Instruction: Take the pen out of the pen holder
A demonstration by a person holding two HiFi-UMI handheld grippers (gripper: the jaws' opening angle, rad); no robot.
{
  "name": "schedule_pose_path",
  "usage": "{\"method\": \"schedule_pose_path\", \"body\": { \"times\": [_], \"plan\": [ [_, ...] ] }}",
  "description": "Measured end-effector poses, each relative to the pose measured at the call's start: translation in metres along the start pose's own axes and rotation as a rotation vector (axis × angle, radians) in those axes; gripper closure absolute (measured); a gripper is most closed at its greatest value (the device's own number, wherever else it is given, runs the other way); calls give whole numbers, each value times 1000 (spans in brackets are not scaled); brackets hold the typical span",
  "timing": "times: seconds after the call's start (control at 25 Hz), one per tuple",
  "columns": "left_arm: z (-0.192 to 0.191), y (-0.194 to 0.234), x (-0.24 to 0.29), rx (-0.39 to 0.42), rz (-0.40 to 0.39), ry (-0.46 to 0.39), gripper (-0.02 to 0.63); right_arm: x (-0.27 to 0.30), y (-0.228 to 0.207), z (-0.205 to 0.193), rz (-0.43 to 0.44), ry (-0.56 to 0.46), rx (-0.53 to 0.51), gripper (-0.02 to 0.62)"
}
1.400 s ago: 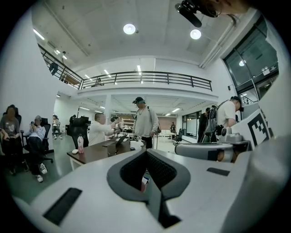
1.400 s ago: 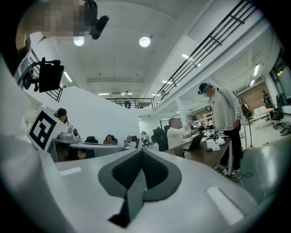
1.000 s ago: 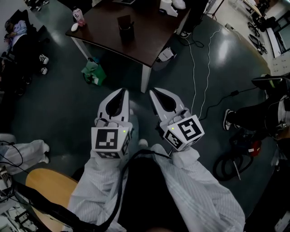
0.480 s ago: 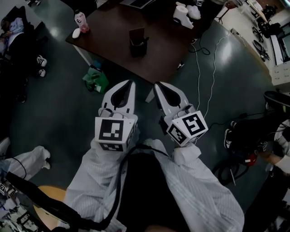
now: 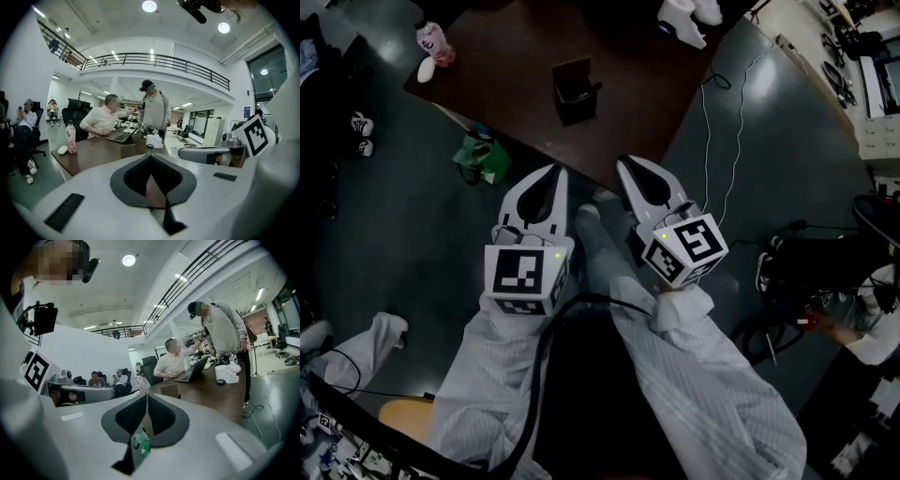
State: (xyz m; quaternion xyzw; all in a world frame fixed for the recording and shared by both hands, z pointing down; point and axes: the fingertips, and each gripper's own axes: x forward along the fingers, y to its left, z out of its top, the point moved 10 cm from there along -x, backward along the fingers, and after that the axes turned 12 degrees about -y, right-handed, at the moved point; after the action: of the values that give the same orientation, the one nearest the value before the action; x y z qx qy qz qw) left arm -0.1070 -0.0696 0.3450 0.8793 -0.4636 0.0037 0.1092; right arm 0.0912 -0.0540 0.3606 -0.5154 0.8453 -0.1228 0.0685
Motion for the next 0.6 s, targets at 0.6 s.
{"method": "schedule_pose_path", "body": {
  "times": [0.6],
  "plan": [
    [4, 28, 123, -31, 185, 13, 601, 106, -133, 2, 101, 116, 43, 591]
  ]
}}
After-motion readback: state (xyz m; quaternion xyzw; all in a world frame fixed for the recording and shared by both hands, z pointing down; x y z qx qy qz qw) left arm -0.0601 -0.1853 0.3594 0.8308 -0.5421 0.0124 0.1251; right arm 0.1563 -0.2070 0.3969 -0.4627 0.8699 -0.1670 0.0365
